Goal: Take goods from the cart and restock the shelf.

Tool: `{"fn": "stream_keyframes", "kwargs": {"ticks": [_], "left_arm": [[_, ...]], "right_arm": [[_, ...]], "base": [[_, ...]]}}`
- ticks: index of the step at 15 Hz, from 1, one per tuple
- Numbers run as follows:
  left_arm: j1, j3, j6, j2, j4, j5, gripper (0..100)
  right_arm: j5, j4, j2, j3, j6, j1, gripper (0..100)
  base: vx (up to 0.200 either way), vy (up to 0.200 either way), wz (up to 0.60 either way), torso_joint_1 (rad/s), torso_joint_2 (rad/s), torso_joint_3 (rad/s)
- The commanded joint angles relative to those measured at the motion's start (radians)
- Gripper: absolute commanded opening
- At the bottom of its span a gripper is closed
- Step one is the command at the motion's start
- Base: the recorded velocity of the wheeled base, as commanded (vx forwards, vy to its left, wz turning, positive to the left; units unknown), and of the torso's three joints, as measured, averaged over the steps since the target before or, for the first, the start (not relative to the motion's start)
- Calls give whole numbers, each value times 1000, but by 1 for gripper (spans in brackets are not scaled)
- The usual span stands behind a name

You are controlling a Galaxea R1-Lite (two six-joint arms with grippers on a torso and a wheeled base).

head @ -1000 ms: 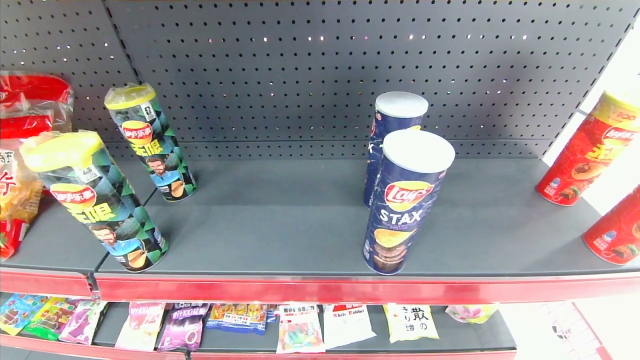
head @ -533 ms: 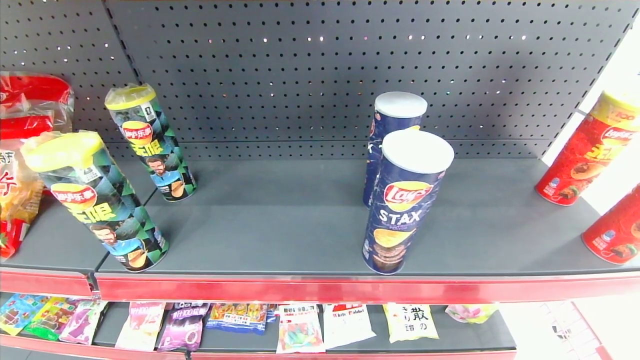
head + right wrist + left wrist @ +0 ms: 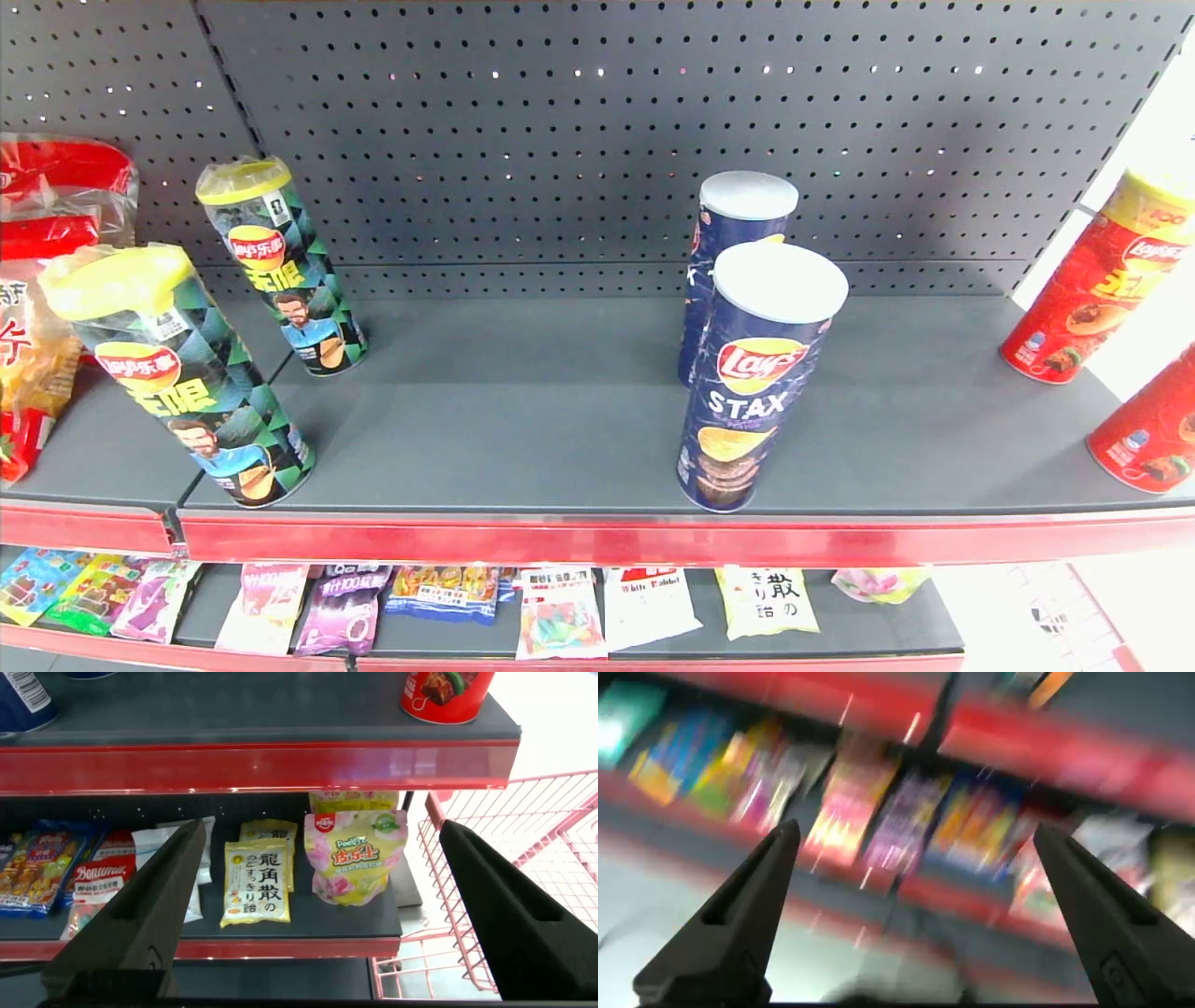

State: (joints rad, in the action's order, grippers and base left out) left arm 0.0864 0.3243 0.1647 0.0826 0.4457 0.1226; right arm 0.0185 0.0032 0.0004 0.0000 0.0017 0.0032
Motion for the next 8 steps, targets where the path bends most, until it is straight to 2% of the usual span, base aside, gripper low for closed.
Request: {"fn": "stream_keyframes", "kwargs": {"ticks": [1,2,3,4,5,7,8], "left_arm": [[6,-278,-103,5,-389,-124,100],[6,-324,-142,5,-503,-129,100],[6,-323,-146,5,-489,-118,100],[6,-321,-137,5,-484,-104,100],[6,-323,-108,5,-484,-78,100],[4,-323,-122,5,-441,-162,100],[-5,-323,-128,8,-441,-162,100]], "right_arm": [[0,0,1,0,0,0,100],[1,0,1,0,0,0,100],[1,0,1,0,0,0,100],[1,0,1,0,0,0,100],[1,0,1,0,1,0,100],[1,0,1,0,1,0,100],[1,0,0,0,1,0,100]], "base": [[0,0,0,0,0,0],[0,0,0,0,0,0],[0,0,0,0,0,0],[0,0,0,0,0,0],[0,0,0,0,0,0],[0,0,0,0,0,0],[0,0,0,0,0,0]]}}
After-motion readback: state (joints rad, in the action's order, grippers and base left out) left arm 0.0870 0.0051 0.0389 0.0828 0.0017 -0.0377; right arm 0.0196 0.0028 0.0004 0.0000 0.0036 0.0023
